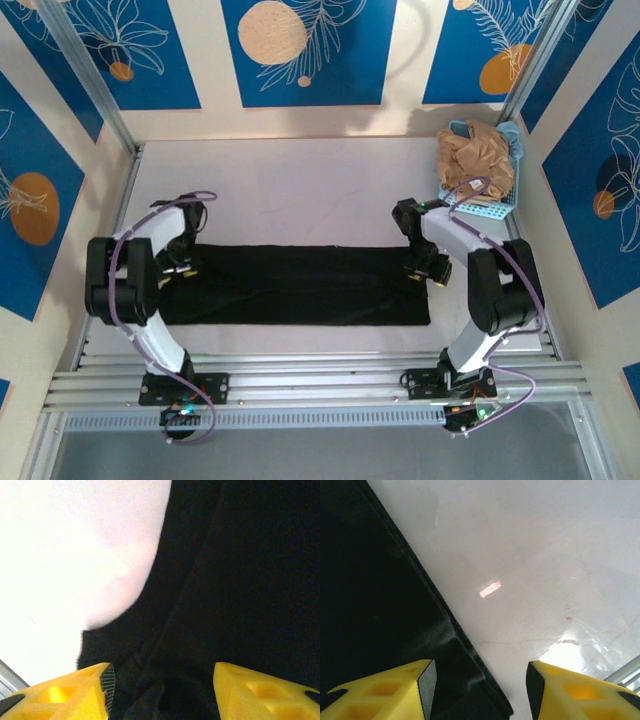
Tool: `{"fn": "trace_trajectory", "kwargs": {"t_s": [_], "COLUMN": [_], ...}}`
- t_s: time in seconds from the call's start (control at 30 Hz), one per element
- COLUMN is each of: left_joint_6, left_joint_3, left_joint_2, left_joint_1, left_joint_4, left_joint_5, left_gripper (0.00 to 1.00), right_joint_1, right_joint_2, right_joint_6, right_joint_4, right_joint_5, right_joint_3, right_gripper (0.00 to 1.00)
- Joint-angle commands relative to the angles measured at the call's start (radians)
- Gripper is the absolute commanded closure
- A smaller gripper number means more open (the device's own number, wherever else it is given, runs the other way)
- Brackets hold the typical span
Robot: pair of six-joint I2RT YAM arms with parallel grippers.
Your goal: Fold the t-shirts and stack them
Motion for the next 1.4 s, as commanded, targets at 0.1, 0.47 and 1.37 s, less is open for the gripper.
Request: {"fn": "trace_trajectory", "kwargs": {"t_s": [0.1,0.47,1.37], "left_joint_6": [-0.119,-0.459,-0.298], "left_joint_3": [0.020,-0.235,-0.158], "left_joint_2": [-0.252,-0.298,-0.059], "left_joint_1": [-0.009,-0.018,0.142], "left_joint_4": [-0.142,0.047,0.086], "left_joint_5": [0.137,0.474,0.442], "left_gripper": [0.46,0.66,0.60], "right_joint_1": [0.015,0.037,-0.108], "right_joint_2": [-0.106,-0.005,0.372], "right_joint_6": [-0.032,-0.138,-0.118], "right_joint_4": [0.025,0.138,0.068], "right_joint_5": [-0.003,-0.135,-0.207], "right_joint_3": [0.053,0.083,0.276], "right_gripper": [0.48,0.66,0.82]}}
